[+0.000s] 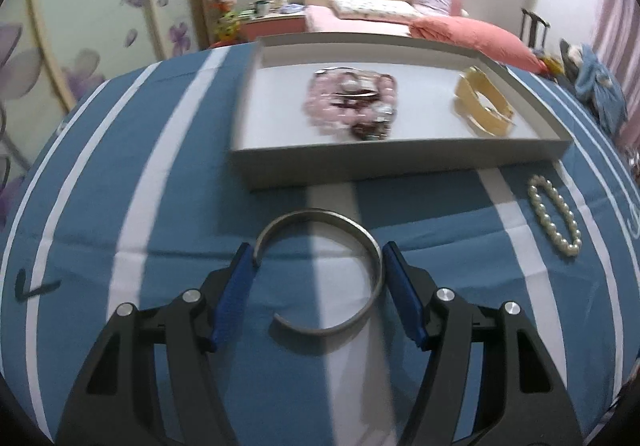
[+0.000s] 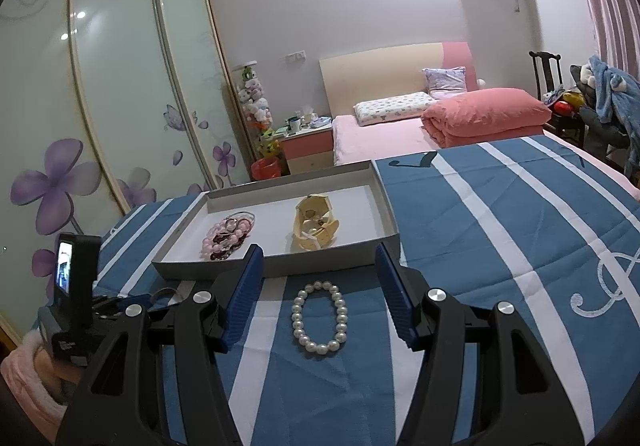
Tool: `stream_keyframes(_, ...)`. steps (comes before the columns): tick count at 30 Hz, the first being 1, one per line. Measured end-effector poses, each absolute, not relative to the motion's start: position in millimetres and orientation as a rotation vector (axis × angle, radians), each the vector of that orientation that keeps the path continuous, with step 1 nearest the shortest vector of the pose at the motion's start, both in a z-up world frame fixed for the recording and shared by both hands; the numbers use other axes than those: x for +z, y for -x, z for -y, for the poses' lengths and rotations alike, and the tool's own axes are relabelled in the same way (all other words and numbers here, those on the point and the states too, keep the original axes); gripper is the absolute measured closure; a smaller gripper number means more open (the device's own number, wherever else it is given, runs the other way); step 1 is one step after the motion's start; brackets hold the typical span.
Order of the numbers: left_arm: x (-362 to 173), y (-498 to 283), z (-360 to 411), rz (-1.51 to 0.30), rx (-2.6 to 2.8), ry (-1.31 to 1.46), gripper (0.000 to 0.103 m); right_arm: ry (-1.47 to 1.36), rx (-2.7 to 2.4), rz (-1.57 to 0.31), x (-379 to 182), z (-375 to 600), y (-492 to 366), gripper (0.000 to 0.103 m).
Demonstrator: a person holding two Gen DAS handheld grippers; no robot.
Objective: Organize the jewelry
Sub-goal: 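Lower the left tool over the silver bangle while right tool approaches the pearl bracelet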
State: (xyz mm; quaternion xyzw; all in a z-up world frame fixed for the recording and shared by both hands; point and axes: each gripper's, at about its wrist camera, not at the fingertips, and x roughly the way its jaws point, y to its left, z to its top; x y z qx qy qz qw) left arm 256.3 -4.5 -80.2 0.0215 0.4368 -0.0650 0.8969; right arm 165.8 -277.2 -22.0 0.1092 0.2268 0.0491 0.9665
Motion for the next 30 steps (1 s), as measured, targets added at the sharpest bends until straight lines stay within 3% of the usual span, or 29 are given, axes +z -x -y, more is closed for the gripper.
stream_keyframes(6, -65, -238, -9, -0.814, -0.120, 0.006, 0.039, -0.209, 0.109, -0.463, -22, 271, -167, 0.044)
stream_keyframes(17, -66, -235, -17, -0.832, -0.121, 0.042, 0.039, -0.193, 0.115, -0.467, -20, 264, -166, 0.044)
stream_keyframes(30, -27, -217, -22, -0.635, -0.108, 0.100, 0.039, -0.186, 0.114, -0.479, -23, 261, -167, 0.044)
